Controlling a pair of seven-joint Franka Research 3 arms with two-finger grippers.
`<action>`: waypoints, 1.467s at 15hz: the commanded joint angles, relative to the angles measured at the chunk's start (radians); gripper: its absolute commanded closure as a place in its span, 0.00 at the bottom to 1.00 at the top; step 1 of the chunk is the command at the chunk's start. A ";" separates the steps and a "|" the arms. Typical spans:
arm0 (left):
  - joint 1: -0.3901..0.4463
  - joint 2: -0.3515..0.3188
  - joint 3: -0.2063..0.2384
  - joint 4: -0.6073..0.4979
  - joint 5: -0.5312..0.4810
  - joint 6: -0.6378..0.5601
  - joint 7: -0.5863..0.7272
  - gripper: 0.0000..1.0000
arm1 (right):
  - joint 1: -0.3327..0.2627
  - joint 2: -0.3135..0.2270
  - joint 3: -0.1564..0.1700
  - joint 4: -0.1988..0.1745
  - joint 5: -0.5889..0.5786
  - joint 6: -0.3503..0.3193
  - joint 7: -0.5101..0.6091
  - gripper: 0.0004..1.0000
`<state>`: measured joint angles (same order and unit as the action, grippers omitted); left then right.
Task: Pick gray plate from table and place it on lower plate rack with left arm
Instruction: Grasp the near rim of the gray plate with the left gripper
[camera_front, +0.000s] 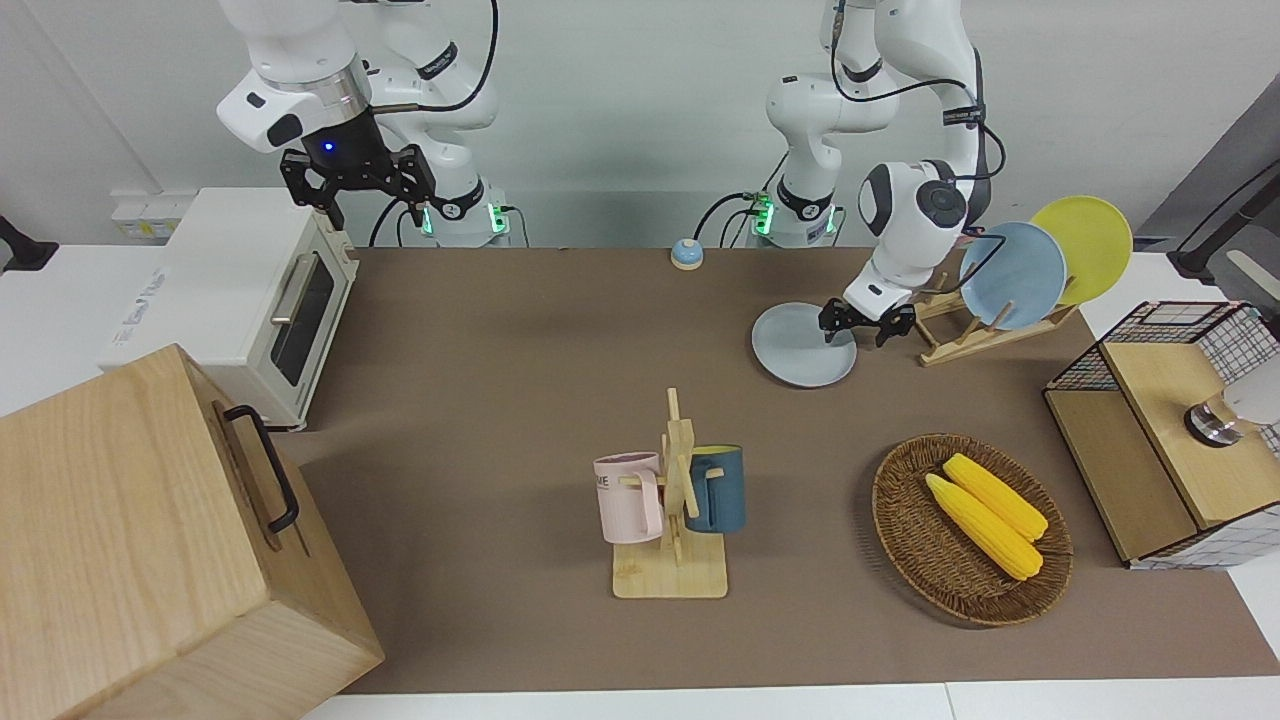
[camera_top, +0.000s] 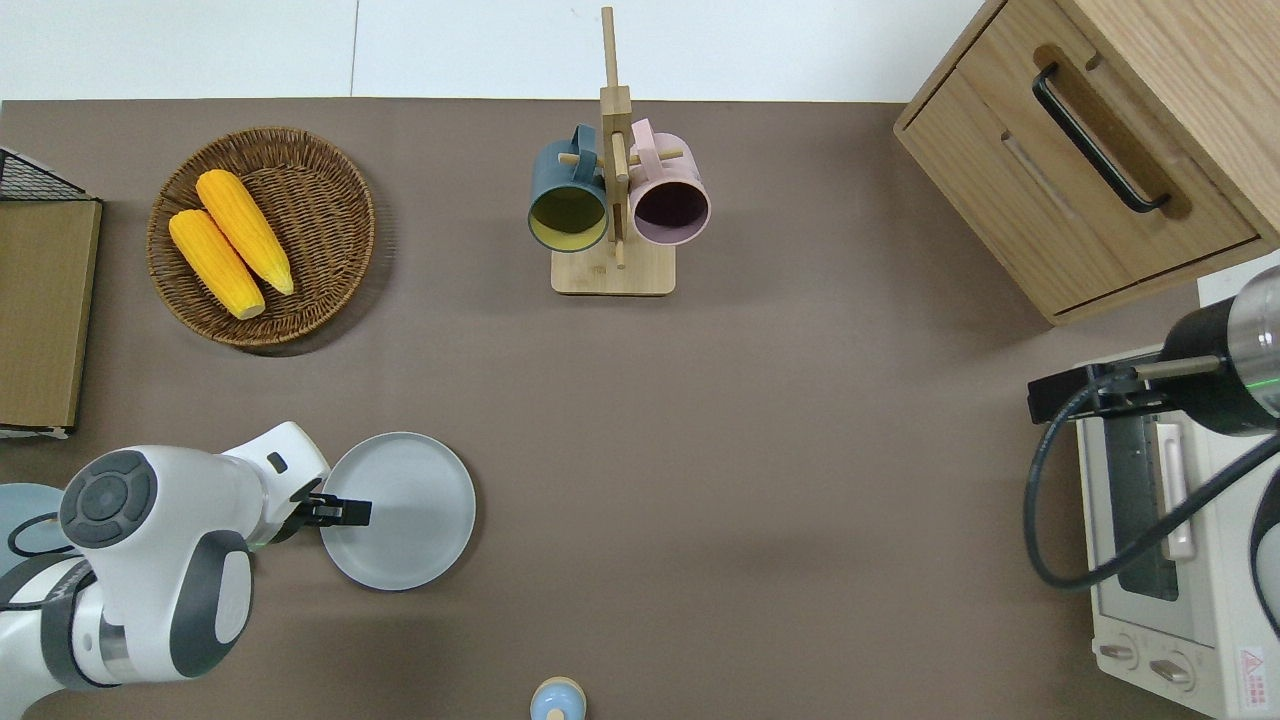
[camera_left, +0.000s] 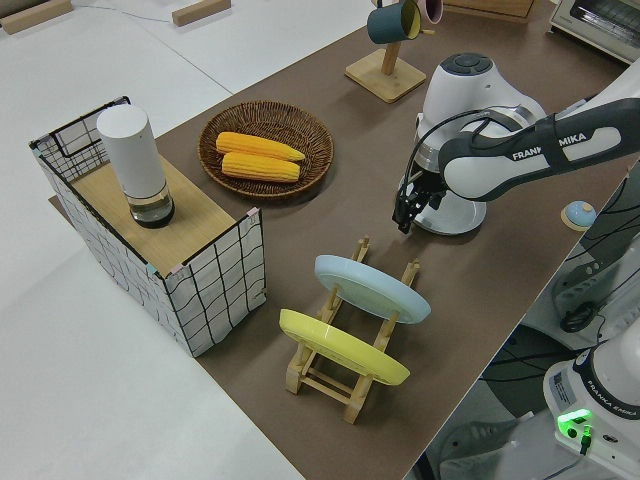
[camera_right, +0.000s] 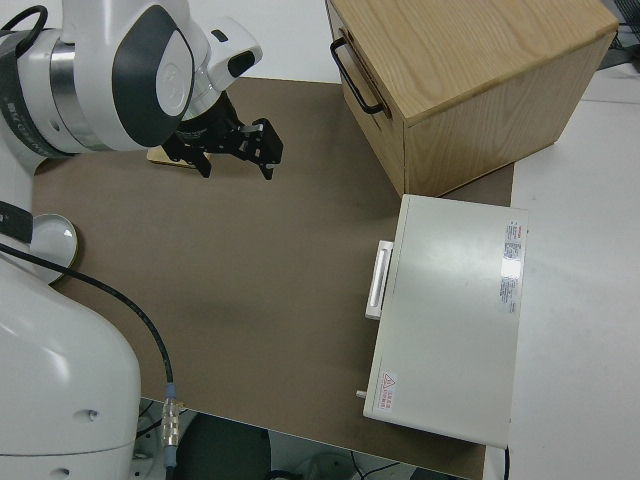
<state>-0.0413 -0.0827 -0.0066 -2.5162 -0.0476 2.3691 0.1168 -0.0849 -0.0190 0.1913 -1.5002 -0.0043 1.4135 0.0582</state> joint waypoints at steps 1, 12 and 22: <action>-0.011 0.014 -0.004 -0.010 -0.012 0.042 -0.020 0.03 | -0.007 -0.002 0.007 0.006 0.007 -0.014 -0.001 0.01; -0.011 0.018 -0.019 -0.010 -0.012 0.047 -0.025 0.88 | -0.007 -0.002 0.007 0.006 0.007 -0.014 0.000 0.01; -0.002 0.024 -0.018 -0.001 -0.011 0.036 -0.022 1.00 | -0.007 -0.002 0.007 0.006 0.007 -0.014 0.000 0.01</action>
<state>-0.0465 -0.0739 -0.0259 -2.5156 -0.0562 2.3928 0.1015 -0.0849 -0.0190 0.1913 -1.5002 -0.0044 1.4135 0.0582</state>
